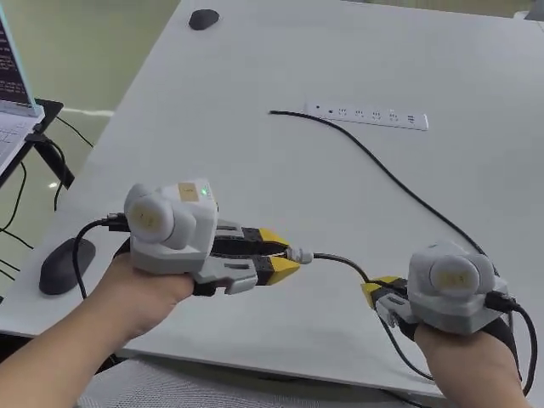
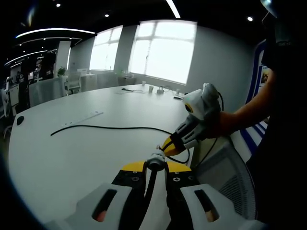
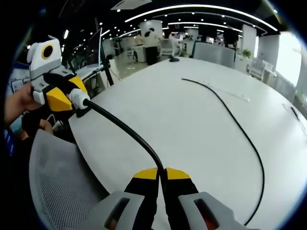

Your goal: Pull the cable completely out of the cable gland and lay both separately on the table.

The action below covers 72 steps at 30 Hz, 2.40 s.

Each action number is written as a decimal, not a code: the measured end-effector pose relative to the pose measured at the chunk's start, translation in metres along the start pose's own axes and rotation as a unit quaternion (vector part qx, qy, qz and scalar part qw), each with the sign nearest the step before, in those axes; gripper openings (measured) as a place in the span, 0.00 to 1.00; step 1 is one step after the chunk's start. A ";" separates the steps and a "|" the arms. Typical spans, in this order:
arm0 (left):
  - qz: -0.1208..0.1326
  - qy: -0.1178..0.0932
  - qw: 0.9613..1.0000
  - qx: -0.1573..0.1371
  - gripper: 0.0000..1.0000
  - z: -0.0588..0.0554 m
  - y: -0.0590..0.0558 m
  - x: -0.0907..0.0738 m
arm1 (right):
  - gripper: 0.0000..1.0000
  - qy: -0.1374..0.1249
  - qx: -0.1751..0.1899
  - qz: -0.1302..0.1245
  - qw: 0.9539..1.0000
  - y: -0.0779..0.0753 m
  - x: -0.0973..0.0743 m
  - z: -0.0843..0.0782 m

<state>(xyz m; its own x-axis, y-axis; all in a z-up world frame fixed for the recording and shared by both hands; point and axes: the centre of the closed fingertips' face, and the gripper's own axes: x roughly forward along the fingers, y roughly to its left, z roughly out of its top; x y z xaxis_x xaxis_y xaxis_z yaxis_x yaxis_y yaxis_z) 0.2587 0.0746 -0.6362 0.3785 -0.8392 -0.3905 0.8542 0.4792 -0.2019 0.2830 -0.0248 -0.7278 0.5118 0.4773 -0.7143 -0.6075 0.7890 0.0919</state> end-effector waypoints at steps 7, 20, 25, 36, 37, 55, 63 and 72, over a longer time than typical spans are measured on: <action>0.006 0.001 1.000 -0.002 0.15 0.000 -0.001 -0.001 | 0.00 0.001 -0.023 0.000 1.000 0.003 -0.001 -0.001; 0.019 -0.008 1.000 -0.008 0.15 0.003 0.000 -0.006 | 0.02 -0.035 -0.026 0.022 0.999 0.007 -0.018 0.010; 0.021 -0.007 1.000 -0.008 0.15 0.004 0.001 -0.007 | 0.13 -0.062 -0.051 0.030 0.996 0.015 -0.032 0.028; 0.022 -0.003 1.000 -0.007 0.15 0.003 0.000 -0.007 | 0.29 -0.100 -0.238 0.046 0.965 0.055 -0.050 0.078; 0.022 -0.002 1.000 -0.007 0.15 0.003 0.000 -0.007 | 0.27 -0.104 -0.255 0.047 0.960 0.060 -0.050 0.083; 0.017 0.001 1.000 -0.009 0.15 -0.001 -0.001 -0.006 | 0.10 -0.097 -0.317 0.070 0.941 0.084 -0.038 0.088; 0.014 0.003 1.000 -0.011 0.15 -0.004 -0.003 -0.005 | 0.12 -0.083 -0.326 0.088 0.938 0.094 -0.030 0.074; 0.010 0.001 1.000 -0.011 0.15 -0.002 -0.006 -0.003 | 0.04 -0.079 -0.337 0.085 0.934 0.097 -0.028 0.072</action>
<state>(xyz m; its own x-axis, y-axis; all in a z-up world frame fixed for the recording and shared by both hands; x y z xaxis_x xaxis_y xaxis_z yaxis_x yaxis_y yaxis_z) 0.2514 0.0750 -0.6357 0.3938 -0.8293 -0.3964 0.8385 0.5008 -0.2148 0.2538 0.0663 -0.6489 0.4245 0.6671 -0.6121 -0.9052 0.2998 -0.3011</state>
